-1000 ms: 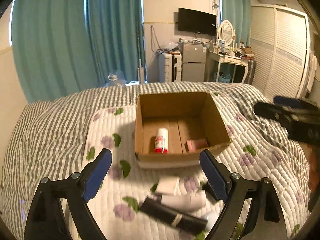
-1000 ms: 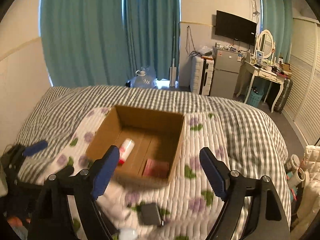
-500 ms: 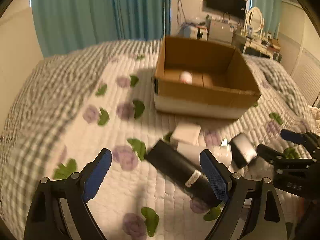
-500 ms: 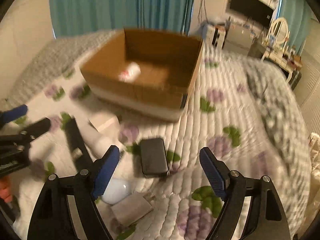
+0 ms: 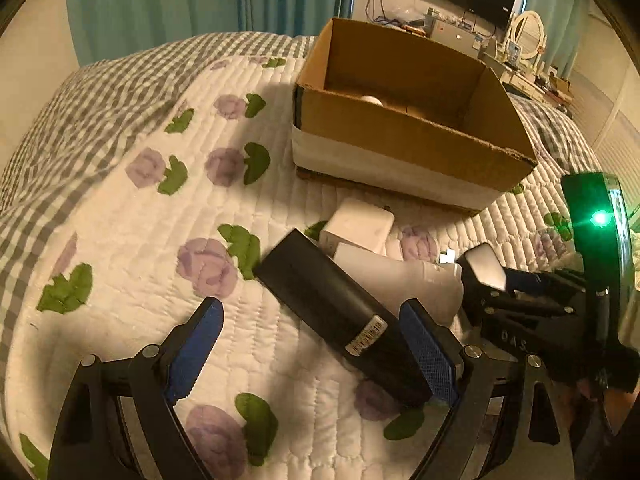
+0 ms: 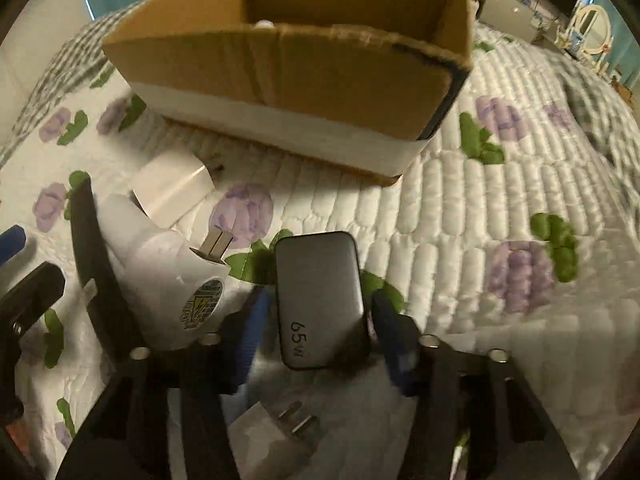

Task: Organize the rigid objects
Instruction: 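Grasp the black charger with the right tool while the left grasps the black cylinder, then carry the charger and cylinder into the box and open both tools, then grasp the white charger block with the right tool while the left grasps the light blue earbud case, then carry the earbud case and charger into the box and open both tools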

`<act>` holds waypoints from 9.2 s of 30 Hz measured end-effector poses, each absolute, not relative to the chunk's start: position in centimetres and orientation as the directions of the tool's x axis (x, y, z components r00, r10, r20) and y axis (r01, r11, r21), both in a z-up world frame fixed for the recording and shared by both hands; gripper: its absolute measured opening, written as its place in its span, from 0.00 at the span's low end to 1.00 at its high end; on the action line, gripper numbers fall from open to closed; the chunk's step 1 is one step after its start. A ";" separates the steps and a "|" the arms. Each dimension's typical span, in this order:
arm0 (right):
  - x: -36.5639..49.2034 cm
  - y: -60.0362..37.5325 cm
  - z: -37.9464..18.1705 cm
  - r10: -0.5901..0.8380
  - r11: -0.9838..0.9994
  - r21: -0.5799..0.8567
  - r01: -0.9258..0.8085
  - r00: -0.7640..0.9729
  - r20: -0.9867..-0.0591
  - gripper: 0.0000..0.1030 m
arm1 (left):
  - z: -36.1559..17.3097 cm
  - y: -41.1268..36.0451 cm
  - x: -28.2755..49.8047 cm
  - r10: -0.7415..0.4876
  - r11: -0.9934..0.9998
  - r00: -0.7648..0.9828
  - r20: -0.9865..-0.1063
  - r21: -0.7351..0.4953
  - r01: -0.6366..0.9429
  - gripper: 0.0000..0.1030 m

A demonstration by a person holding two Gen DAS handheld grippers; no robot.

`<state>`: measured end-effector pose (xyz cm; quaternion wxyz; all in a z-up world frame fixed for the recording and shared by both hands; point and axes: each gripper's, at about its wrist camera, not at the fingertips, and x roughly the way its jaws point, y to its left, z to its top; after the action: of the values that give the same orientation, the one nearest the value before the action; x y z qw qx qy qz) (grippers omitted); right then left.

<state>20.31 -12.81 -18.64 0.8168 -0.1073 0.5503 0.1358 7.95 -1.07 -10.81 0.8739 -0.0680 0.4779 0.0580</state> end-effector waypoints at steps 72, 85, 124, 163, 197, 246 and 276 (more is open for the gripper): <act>16.0 -14.7 -4.9 0.276 0.938 0.057 -0.342 0.636 -0.721 0.41 | -3.1 -3.7 8.5 -0.168 0.984 0.640 -0.750 -0.170 0.059 0.38; 19.7 -15.4 -0.1 0.284 0.941 0.051 -0.336 0.696 -0.659 0.41 | 4.9 -4.8 16.7 -0.175 0.983 0.677 -0.714 -0.086 0.163 0.38; 31.1 -13.4 -6.3 0.223 0.949 0.021 -0.314 0.624 -0.749 0.41 | 3.5 0.6 25.9 -0.140 0.990 0.716 -0.684 -0.093 0.105 0.77; 10.6 -12.2 -12.0 0.187 0.808 -0.104 -0.580 0.420 -0.888 0.71 | -6.7 1.7 4.4 0.038 0.997 0.687 -0.725 -0.021 -0.076 1.00; 10.1 -16.5 -9.4 0.176 0.837 -0.154 -0.525 0.526 -0.832 0.38 | -11.5 -6.8 4.9 -0.041 0.999 0.581 -0.813 -0.025 0.036 0.96; 11.6 -11.7 -13.7 0.308 0.745 0.014 -0.667 0.325 -0.894 0.51 | -11.0 -0.5 5.9 -0.017 0.998 0.580 -0.815 -0.049 -0.040 0.49; 15.7 -7.5 -20.4 0.258 0.768 0.109 -0.631 0.150 -0.954 0.46 | -10.4 0.9 5.0 -0.028 0.996 0.580 -0.814 -0.068 -0.049 0.49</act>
<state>15.65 -7.47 -20.35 0.7410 -0.1610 0.5787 0.3002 5.04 0.92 -10.37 0.8879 -0.0416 0.4582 0.0059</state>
